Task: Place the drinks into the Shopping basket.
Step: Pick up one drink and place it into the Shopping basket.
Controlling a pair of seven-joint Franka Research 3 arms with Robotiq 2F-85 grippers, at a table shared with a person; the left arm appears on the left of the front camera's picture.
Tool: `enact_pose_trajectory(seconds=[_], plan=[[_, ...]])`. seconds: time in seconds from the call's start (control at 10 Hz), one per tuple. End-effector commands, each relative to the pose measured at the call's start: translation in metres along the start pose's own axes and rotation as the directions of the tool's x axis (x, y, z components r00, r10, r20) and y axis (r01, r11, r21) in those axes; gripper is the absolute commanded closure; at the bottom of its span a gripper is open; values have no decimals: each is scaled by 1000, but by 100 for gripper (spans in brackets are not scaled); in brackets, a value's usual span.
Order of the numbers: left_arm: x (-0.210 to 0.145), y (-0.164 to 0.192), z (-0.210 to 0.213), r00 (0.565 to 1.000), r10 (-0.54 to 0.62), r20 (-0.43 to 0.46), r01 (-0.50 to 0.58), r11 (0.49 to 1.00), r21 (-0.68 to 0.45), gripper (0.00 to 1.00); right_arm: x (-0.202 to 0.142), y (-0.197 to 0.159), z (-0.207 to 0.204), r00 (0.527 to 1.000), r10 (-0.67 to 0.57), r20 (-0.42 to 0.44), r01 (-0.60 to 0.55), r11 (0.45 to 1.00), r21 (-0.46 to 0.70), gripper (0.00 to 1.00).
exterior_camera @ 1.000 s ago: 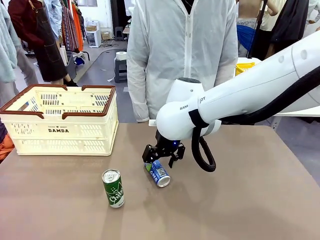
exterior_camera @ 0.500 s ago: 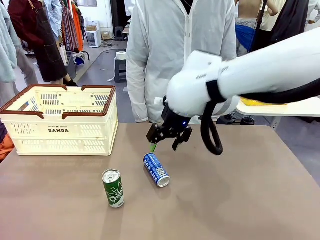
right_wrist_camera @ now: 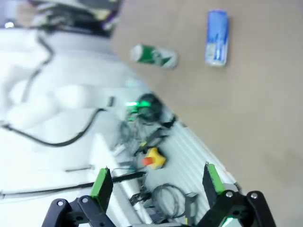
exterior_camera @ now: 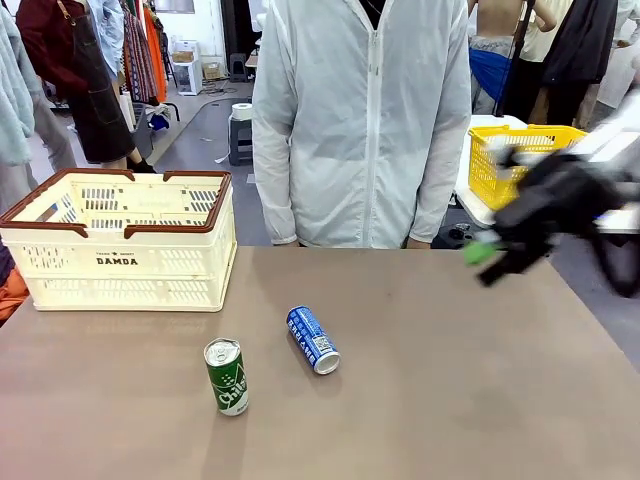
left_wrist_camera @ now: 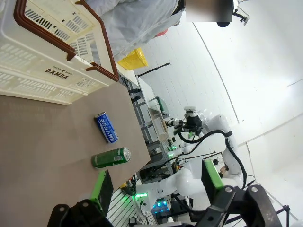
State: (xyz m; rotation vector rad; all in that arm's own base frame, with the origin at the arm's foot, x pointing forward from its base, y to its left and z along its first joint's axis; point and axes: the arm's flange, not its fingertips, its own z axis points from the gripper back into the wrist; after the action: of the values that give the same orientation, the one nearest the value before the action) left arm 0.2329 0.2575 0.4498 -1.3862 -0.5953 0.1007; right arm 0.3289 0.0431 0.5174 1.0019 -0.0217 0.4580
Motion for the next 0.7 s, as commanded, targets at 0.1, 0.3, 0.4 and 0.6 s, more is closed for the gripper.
enact_pose_trajectory(seconds=[0.1,0.3,0.4,0.6], plan=[[1,-2,1,1000,-23,13,24,999,-21,0,-70,-70,104,962,-93,256,7,948,319,0],[1,-2,1,1000,-23,13,24,999,-21,0,-118,-108,124,910,-116,398,-68,906,419,0],[1,-2,1,1000,-23,13,24,999,-21,0,-140,-124,124,878,-125,461,-97,898,429,0],[1,-2,1,1000,-23,13,24,999,-21,0,-144,-115,135,898,-160,410,-24,913,408,0]])
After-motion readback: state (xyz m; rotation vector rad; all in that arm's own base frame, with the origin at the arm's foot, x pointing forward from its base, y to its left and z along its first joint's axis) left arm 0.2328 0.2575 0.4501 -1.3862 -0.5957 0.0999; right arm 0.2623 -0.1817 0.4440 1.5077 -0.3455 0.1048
